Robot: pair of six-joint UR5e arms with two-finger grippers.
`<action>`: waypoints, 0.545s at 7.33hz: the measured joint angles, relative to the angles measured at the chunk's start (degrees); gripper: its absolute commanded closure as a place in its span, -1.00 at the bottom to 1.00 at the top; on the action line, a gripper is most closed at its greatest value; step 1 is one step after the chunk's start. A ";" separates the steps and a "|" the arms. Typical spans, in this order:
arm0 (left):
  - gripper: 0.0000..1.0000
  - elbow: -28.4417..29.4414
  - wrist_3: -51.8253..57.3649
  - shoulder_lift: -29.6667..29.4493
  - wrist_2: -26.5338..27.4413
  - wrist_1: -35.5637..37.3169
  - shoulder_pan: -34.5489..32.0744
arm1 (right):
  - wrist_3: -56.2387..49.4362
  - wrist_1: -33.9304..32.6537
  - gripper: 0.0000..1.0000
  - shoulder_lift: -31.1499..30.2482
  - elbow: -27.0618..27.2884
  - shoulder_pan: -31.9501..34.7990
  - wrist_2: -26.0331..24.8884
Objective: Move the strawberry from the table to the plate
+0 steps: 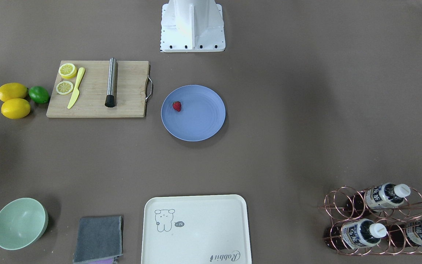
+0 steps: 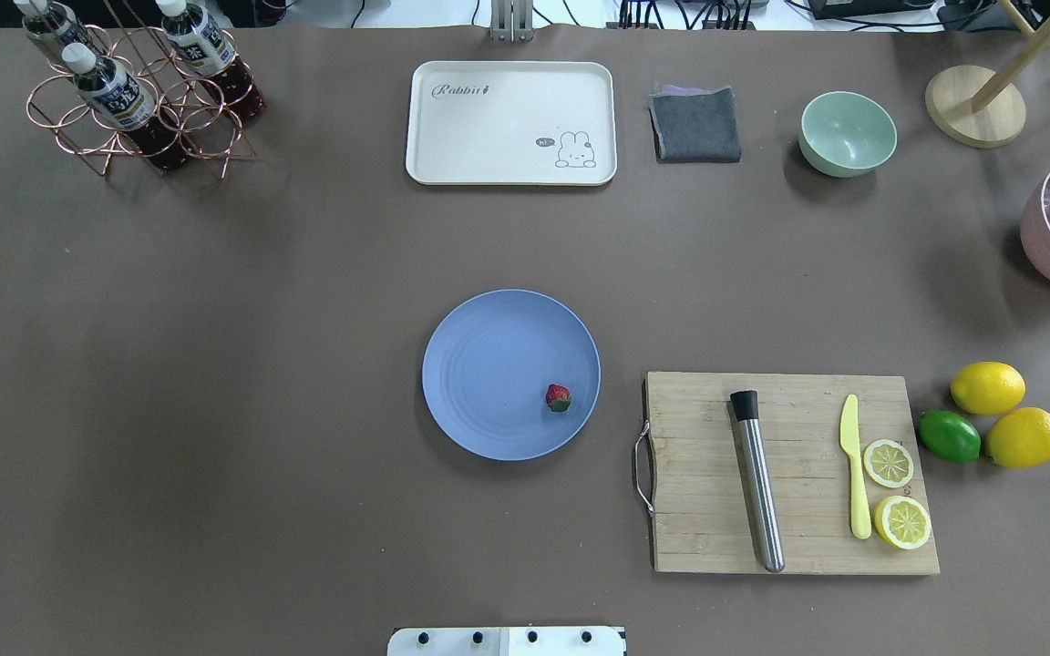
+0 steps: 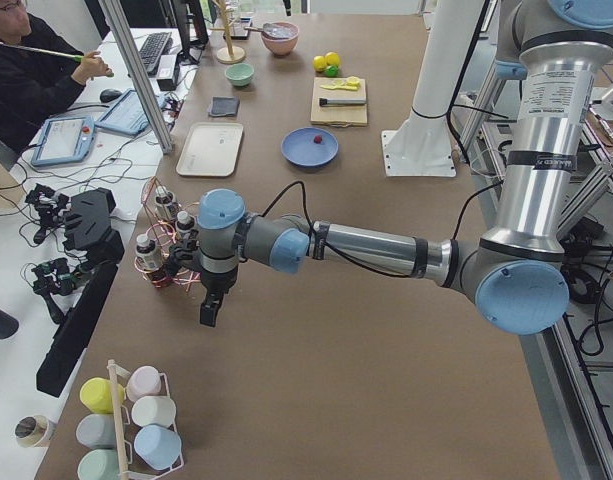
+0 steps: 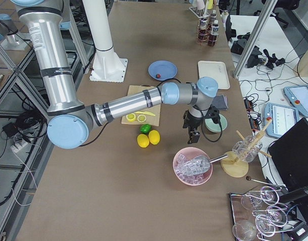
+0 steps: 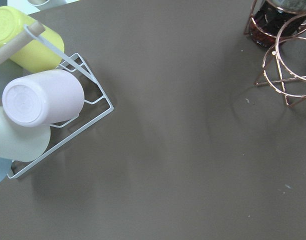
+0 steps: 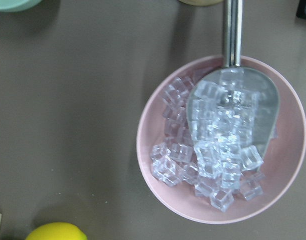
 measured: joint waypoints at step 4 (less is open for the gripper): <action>-0.96 2.82 0.20 1.08 -3.30 -0.69 -0.55 | -0.07 8.19 -1.00 -4.53 -4.38 4.24 2.47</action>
